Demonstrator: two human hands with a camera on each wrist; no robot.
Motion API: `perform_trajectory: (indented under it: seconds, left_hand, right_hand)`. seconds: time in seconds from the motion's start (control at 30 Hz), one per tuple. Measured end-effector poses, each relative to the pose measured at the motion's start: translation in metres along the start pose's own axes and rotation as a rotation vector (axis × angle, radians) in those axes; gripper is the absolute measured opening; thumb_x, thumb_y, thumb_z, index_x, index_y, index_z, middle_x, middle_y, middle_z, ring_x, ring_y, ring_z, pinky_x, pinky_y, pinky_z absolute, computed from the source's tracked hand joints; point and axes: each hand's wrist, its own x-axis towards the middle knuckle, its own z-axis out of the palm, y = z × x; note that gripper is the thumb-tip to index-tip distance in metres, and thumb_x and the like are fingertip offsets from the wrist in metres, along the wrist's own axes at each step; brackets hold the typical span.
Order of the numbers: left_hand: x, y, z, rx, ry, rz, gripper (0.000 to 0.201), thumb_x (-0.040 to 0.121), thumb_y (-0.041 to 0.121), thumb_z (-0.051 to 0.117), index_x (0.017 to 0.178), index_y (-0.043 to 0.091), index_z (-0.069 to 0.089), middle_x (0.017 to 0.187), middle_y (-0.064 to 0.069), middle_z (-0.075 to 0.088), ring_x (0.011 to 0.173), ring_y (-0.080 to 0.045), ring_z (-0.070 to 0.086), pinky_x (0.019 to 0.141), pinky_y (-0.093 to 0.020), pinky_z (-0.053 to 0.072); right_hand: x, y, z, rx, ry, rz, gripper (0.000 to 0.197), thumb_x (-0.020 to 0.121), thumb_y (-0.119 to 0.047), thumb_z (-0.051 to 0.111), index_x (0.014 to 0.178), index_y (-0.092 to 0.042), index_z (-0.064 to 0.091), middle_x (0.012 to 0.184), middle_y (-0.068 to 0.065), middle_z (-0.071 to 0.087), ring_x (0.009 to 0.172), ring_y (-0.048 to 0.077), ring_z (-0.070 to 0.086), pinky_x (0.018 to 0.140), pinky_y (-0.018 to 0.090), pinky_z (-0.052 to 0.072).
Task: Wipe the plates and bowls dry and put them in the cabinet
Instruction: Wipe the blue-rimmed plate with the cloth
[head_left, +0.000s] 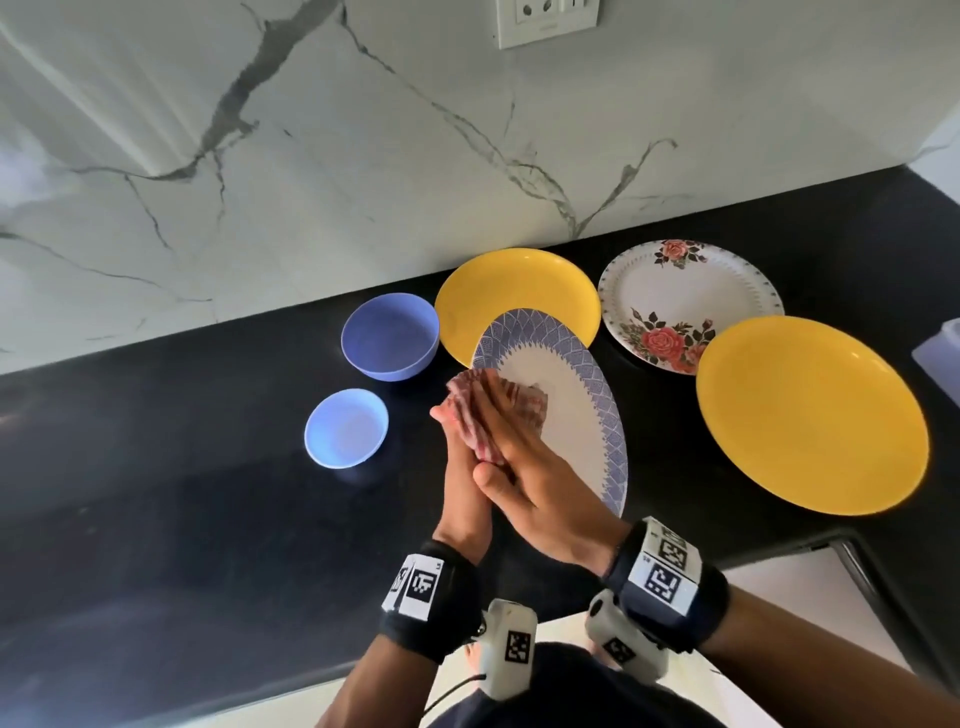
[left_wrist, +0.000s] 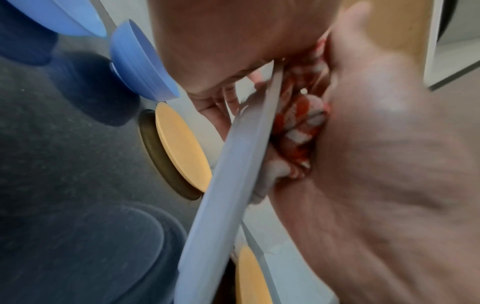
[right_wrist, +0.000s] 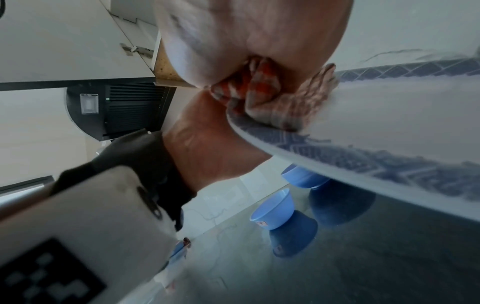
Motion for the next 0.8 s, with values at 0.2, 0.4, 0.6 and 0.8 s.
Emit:
perform_trajectory:
  seconds: [0.2,0.4,0.6,0.8]
  left_hand:
    - [0.001,0.003,0.008,0.066,-0.058,0.041,0.028,0.112,0.045,0.018,0.126,0.046,0.042,0.129,0.034,0.055,0.112,0.029,0.053,0.096,-0.002,0.041]
    - [0.004,0.006,0.013,0.131,-0.071,0.117,0.044,0.107,0.06,0.034,0.128,0.038,0.066,0.13,0.008,0.07,0.129,-0.009,0.061,0.113,-0.039,0.049]
    - [0.005,0.012,0.02,0.14,-0.064,0.147,0.047,0.102,0.054,0.046,0.135,0.025,0.062,0.136,0.0,0.069,0.132,-0.018,0.061,0.113,-0.042,0.049]
    - [0.011,0.017,0.021,0.184,-0.076,0.129,0.046,0.106,0.053,0.041,0.142,0.029,0.058,0.139,0.009,0.067,0.135,-0.009,0.058,0.112,-0.034,0.045]
  right_hand:
    - [0.007,0.008,0.001,0.006,-0.006,-0.017,0.058,0.111,-0.03,0.025,0.162,-0.013,0.005,0.17,0.0,-0.011,0.157,0.02,-0.011,0.127,0.054,0.004]
    - [0.047,0.022,-0.018,0.048,0.229,0.051,0.055,0.112,-0.023,0.022,0.157,-0.039,-0.006,0.167,-0.016,-0.017,0.155,0.011,-0.015,0.128,0.043,-0.007]
    - [0.029,0.039,-0.008,-0.031,0.195,0.191,0.055,0.113,-0.026,0.022,0.156,-0.039,-0.01,0.167,-0.014,-0.014,0.154,0.002,-0.013,0.128,0.039,-0.002]
    - [0.029,0.042,0.005,-0.294,0.197,0.013,0.083,0.11,-0.013,0.035,0.15,-0.046,-0.03,0.162,-0.022,-0.031,0.154,0.007,-0.018,0.123,0.023,-0.014]
